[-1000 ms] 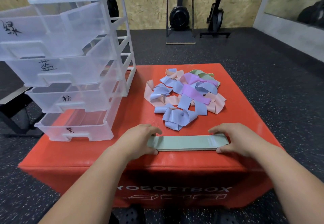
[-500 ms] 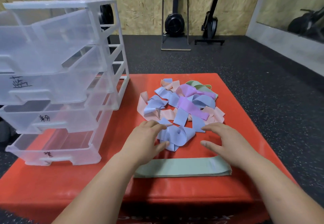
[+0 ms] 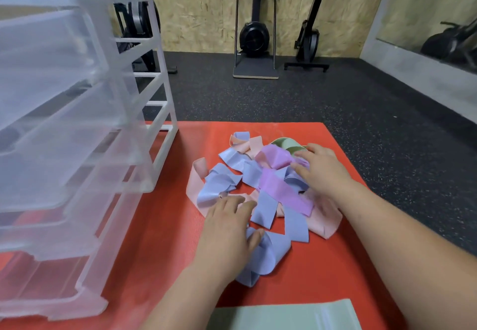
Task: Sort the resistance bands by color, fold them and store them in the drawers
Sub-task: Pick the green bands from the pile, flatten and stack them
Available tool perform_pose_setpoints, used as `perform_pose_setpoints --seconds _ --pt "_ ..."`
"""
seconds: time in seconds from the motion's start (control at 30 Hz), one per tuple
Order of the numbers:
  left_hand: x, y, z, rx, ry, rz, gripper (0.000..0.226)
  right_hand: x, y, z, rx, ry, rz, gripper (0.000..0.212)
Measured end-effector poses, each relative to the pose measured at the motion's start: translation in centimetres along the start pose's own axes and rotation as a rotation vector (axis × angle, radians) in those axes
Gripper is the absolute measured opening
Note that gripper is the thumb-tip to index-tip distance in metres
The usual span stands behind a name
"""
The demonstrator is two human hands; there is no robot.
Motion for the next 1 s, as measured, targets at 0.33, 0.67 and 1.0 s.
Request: perform_pose_setpoints --seconds 0.33,0.67,1.0 --pt "-1.4 -0.5 0.2 -0.013 -0.045 -0.007 0.048 -2.2 2.4 7.3 -0.096 -0.353 -0.037 0.065" --pt "0.4 0.6 0.1 -0.002 0.006 -0.073 0.051 10.8 -5.2 6.8 0.138 0.173 0.141 0.021" --pt "4.1 1.2 -1.2 0.02 0.068 -0.061 0.053 14.3 -9.1 -1.6 0.327 -0.014 0.045 0.036"
Point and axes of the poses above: each hand's wrist, its own z-axis towards the middle knuckle, its own x-axis out of the back of the hand, y = z × x, the point moved 3 cm from there along z, towards the middle knuckle, and after that the axes turned 6 degrees about y, right-handed, at the moved point
